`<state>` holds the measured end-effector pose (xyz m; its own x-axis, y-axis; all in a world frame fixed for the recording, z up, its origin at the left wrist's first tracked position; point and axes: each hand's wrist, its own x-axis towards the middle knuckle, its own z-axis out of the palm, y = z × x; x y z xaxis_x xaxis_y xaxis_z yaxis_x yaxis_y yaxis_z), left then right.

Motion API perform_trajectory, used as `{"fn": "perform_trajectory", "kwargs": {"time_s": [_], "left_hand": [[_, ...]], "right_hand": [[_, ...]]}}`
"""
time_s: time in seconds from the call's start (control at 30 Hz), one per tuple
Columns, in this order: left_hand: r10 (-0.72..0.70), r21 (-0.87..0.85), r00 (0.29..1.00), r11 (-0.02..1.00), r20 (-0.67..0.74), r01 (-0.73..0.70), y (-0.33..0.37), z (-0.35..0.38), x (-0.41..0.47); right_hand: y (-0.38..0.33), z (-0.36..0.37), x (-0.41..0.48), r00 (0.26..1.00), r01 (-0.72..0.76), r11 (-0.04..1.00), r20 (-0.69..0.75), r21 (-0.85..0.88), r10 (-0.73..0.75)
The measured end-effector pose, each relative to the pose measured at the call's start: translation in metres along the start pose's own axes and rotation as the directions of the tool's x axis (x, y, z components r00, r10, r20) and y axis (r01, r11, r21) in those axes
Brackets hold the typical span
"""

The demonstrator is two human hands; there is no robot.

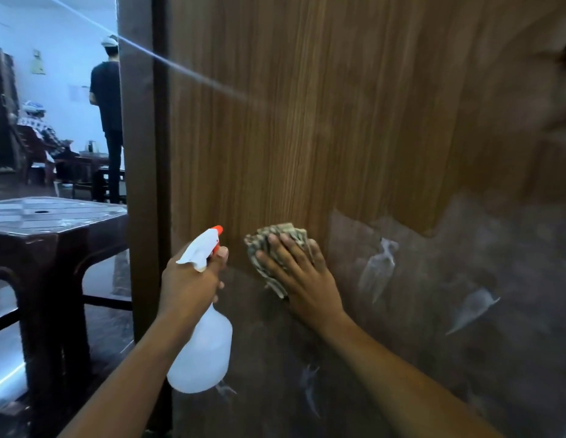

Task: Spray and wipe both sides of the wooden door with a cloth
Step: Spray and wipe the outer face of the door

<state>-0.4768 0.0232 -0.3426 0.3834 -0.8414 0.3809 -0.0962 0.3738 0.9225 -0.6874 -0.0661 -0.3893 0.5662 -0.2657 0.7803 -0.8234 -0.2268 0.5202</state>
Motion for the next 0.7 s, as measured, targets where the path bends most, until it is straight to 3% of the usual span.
{"fn": "perform_trajectory", "kwargs": {"time_s": [0.1,0.2,0.3,0.47,0.57,0.7], "left_hand": [[-0.067,-0.018,0.998,0.998,-0.02,0.066,-0.008,0.006,0.0],[-0.07,-0.006,0.998,0.998,0.005,0.07,-0.013,0.019,-0.003],[-0.087,-0.034,0.996,0.996,0.023,0.087,-0.014,0.033,-0.008],[-0.028,-0.018,0.998,0.999,0.062,0.029,-0.007,0.051,-0.02],[-0.054,-0.02,0.996,0.998,0.066,0.055,-0.003,0.062,-0.027],[0.036,0.048,0.992,0.998,0.122,-0.042,0.0,0.076,-0.037]], "right_hand": [[0.041,-0.015,-0.029,0.976,-0.215,0.971,0.018,-0.106,0.218],[0.056,-0.026,0.007,0.905,-0.425,0.904,-0.013,-0.05,0.425],[0.046,-0.023,0.028,0.924,-0.382,0.924,0.009,-0.025,0.383],[0.07,-0.019,-0.044,0.99,-0.103,0.988,0.085,-0.119,0.113],[0.095,-0.031,-0.078,0.958,-0.255,0.954,0.094,-0.16,0.271],[0.101,-0.043,-0.037,0.86,-0.507,0.859,0.024,-0.075,0.51]]}}
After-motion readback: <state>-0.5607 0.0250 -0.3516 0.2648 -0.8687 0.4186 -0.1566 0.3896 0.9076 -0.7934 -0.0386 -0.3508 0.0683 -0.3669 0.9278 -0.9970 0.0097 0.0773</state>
